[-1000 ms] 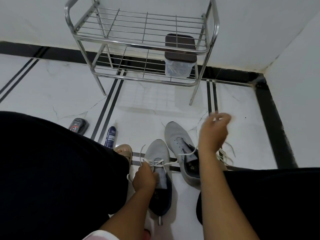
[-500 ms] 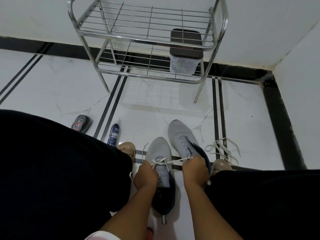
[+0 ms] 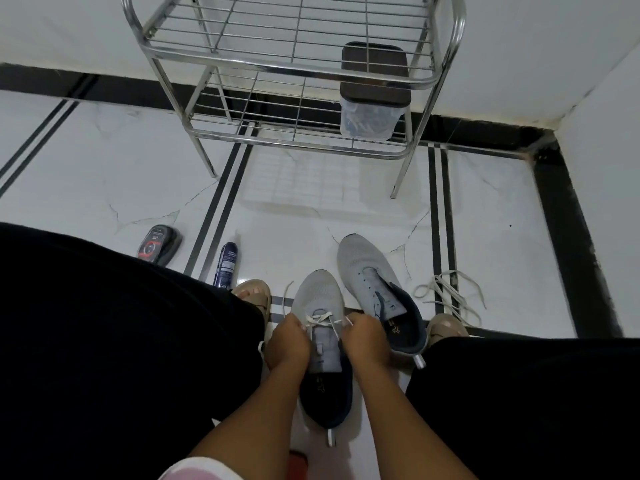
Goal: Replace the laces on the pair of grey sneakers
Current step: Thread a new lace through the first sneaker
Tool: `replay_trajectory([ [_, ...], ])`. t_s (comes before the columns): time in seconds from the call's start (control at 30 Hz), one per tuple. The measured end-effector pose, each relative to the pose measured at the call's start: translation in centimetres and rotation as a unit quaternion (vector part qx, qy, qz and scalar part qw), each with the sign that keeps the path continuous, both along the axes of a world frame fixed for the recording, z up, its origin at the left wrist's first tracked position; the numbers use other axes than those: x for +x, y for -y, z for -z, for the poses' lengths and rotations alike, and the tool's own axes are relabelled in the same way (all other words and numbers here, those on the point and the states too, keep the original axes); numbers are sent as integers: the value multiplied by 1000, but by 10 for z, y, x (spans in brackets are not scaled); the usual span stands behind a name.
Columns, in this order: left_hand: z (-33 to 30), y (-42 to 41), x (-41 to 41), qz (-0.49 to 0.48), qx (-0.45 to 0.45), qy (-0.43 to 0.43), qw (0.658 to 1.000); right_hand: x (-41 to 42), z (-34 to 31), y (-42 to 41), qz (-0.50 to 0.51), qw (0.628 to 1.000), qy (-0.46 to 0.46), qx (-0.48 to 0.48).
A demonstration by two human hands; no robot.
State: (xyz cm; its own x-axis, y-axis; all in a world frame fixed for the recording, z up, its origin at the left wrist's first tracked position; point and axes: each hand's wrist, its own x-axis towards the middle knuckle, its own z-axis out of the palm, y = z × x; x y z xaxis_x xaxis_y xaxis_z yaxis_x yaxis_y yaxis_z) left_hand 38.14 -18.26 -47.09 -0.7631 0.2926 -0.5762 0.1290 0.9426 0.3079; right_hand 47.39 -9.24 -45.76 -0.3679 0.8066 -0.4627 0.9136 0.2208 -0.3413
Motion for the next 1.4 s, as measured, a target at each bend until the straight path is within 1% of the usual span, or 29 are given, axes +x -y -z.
replay_trajectory([
  [0.07, -1, -2, -4, 0, -10, -10, 1000, 2, -4, -3, 80, 997, 9, 7],
  [0.1, 0, -2, -5, -3, -11, -9, 1000, 4, -4, -3, 85, 996, 20, -3],
  [0.2, 3, 0, -6, -16, -3, -5, 1000, 5, 0, 2, 36, 997, 49, -45],
  [0.27, 2, 2, -3, -39, 18, -12, 999, 2, -3, 5, 26, 999, 39, -23],
  [0.3, 2, 2, -1, -53, 28, -14, 998, -2, -9, 4, 36, 999, 12, 2],
  [0.37, -4, 1, 4, -54, 26, -7, 998, -17, -33, -4, 79, 993, -74, 55],
  [0.43, -11, 0, 9, -2, 5, 0, 1000, -34, -61, -19, 108, 978, -149, 98],
  [0.5, -15, 2, 11, 52, -16, 5, 998, -47, -80, -36, 100, 967, -202, 121],
  [0.57, -14, 5, 10, 61, -23, 3, 998, -52, -92, -43, 75, 960, -253, 97],
  [0.6, -12, 7, 8, 44, -17, 9, 999, -52, -93, -42, 71, 956, -280, 57],
  [0.63, -11, 8, 5, 17, -3, 22, 1000, -50, -92, -37, 64, 957, -284, 14],
  [0.67, -10, 9, 3, -10, 15, 39, 999, -48, -85, -30, 54, 962, -265, -28],
  [0.7, -8, 11, 1, -33, 32, 55, 997, -44, -75, -22, 39, 972, -225, -58],
  [0.77, -4, 13, -1, -64, 63, 80, 993, -35, -52, -5, 7, 987, -138, -86],
  [0.83, 0, 16, -2, -99, 92, 94, 986, -29, -37, 8, -59, 993, -71, -79],
  [0.9, 6, 17, -3, -116, 109, 104, 982, -26, -30, 16, -162, 985, -11, -51],
  [0.97, 13, 17, -3, -125, 123, 118, 977, -24, -22, 21, -190, 981, -3, -26],
  [1.03, 20, 17, -5, -138, 132, 130, 973, -24, -17, 25, -172, 985, -8, -13],
  [1.1, 28, 18, -5, -151, 133, 140, 970, -24, -14, 26, -159, 987, 10, 6],
  [1.2, 38, 19, -7, -172, 138, 144, 965, -24, -14, 27, -185, 981, 14, 55],
  [1.3, 29, 19, -6, -170, 136, 144, 965, -25, -11, 30, -203, 975, 27, 90],
  [1.4, 19, 18, -5, -150, 118, 122, 974, -28, -7, 33, -213, 972, 41, 87],
])
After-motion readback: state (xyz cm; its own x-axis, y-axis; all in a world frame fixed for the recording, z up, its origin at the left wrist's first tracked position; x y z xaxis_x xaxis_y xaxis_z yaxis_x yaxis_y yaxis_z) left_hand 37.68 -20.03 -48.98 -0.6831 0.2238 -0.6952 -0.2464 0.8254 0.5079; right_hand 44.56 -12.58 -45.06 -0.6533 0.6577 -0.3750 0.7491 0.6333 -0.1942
